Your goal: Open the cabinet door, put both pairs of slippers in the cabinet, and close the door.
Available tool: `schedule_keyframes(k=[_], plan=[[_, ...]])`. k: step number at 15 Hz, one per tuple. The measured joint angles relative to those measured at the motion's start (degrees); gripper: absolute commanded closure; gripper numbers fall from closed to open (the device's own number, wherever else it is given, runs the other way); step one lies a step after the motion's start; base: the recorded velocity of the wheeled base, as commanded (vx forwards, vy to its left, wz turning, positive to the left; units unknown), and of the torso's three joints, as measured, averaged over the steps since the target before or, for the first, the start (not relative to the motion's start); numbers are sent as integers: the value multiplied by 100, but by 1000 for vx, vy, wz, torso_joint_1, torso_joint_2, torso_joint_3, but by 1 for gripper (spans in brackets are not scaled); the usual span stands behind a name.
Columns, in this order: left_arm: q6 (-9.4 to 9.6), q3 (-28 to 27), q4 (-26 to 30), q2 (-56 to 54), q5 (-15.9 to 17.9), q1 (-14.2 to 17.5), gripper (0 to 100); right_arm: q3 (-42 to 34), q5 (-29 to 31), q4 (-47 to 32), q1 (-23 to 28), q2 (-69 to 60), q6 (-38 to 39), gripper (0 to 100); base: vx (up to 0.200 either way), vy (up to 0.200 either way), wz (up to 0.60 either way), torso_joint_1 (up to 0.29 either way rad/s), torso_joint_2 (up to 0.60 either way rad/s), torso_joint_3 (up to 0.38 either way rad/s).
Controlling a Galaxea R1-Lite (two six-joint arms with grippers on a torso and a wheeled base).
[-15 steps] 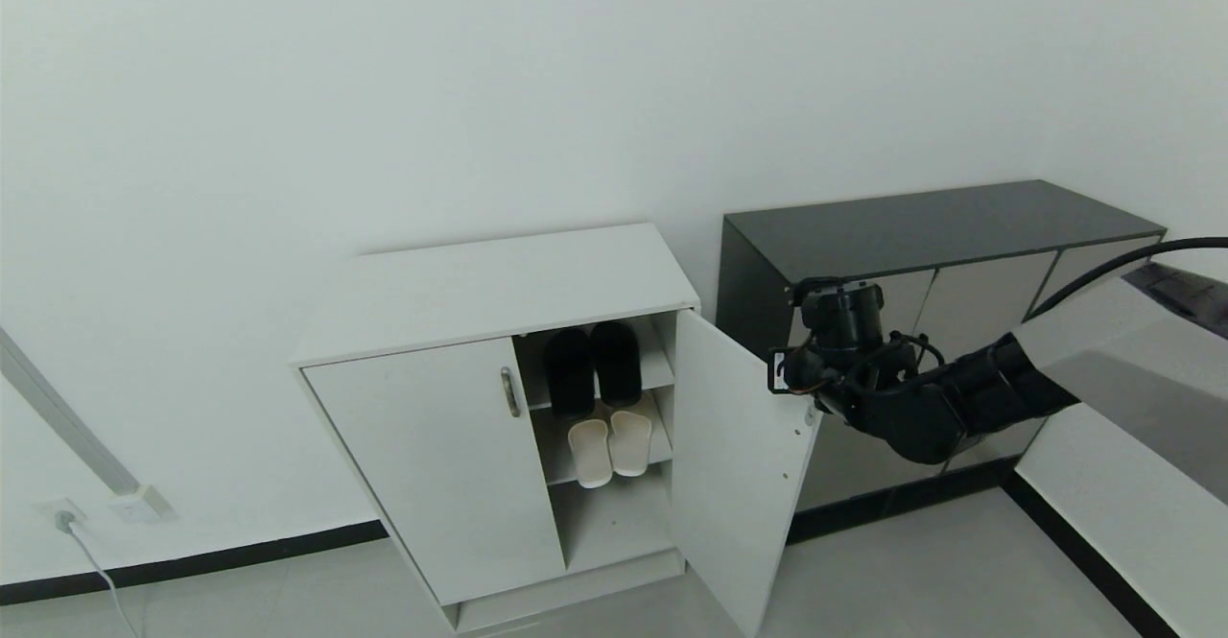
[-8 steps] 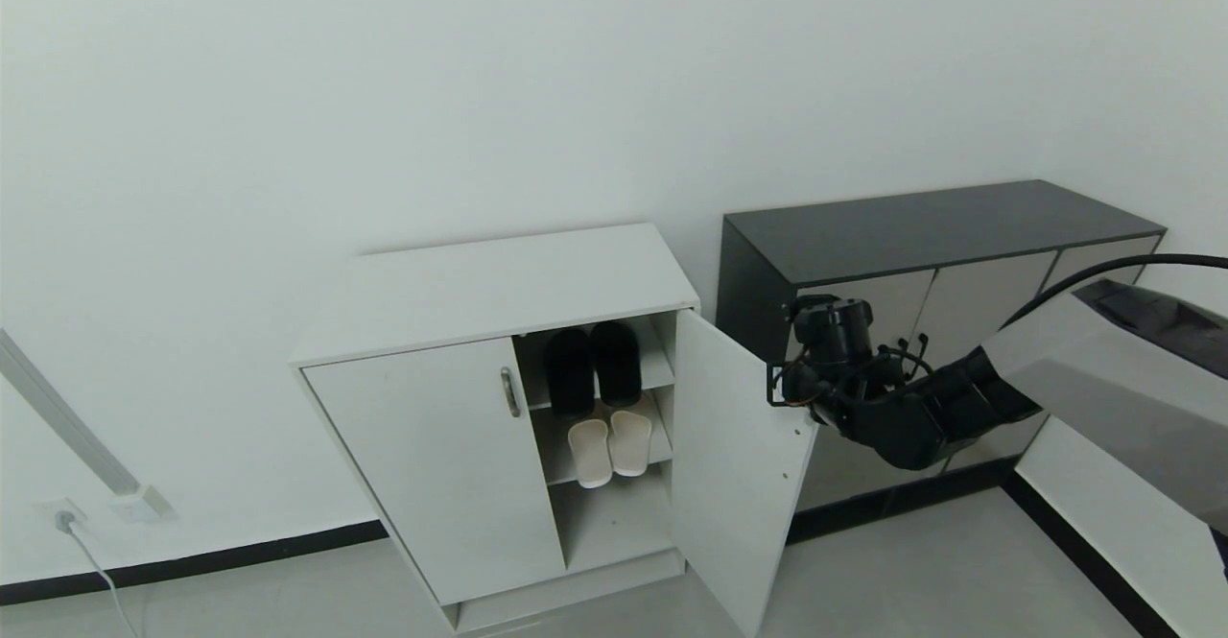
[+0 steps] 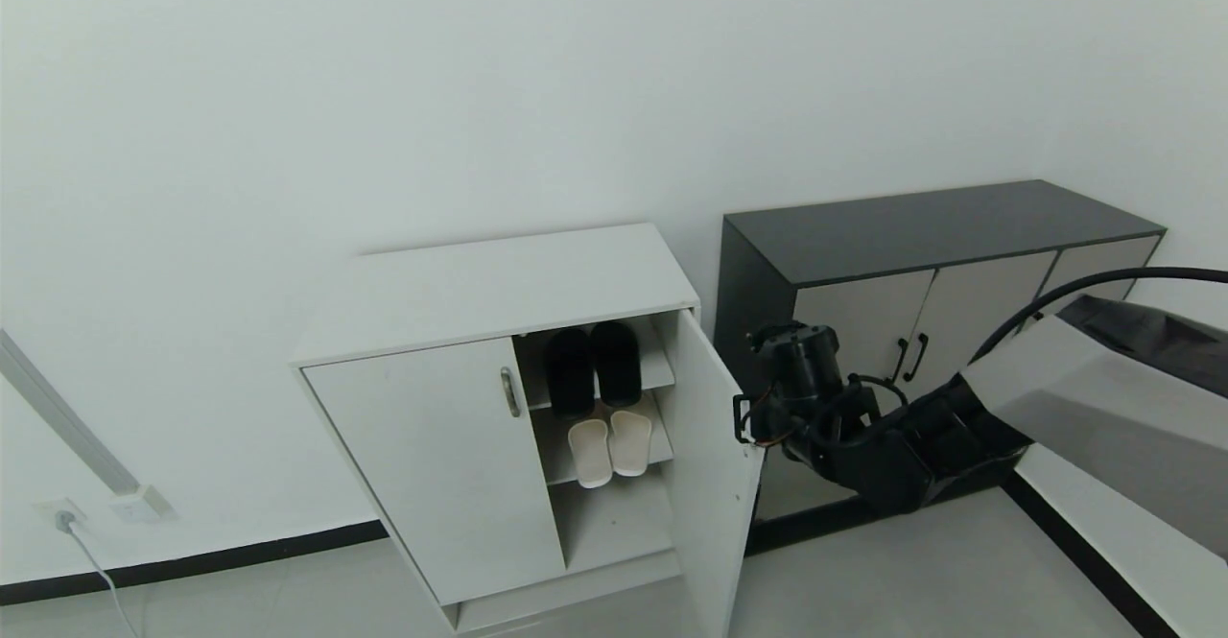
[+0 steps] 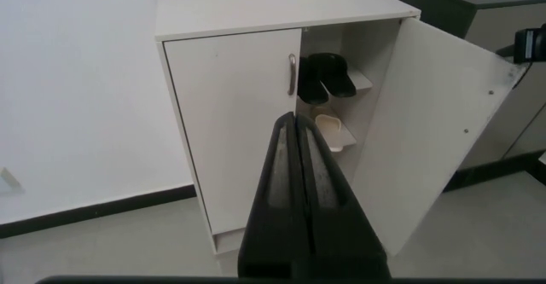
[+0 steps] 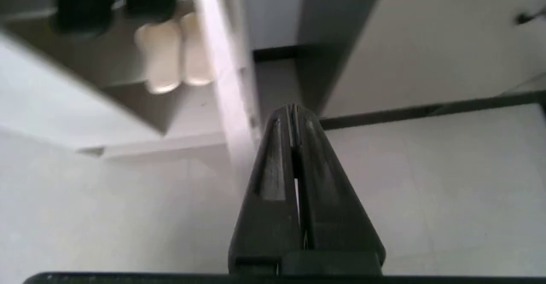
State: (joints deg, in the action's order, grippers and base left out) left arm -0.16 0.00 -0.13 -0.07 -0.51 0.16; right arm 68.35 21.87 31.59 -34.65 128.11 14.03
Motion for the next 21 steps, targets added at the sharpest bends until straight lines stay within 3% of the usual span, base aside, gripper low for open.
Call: schedule_keyframes(k=[8, 18, 21], plan=[[2, 0, 0, 0, 0, 0, 100, -664, -499, 11, -841, -597, 472, 100, 0, 0, 0, 0, 0, 0], [-2, 0, -2, 0, 2, 5, 100, -1263, -589, 534, -970, -990, 91, 100, 0, 0, 0, 0, 0, 0], [-2, 0, -2, 0, 0, 2, 100, -1279, -589, 541, -970, -1030, 72, 100, 0, 0, 600, -1, 2, 2]])
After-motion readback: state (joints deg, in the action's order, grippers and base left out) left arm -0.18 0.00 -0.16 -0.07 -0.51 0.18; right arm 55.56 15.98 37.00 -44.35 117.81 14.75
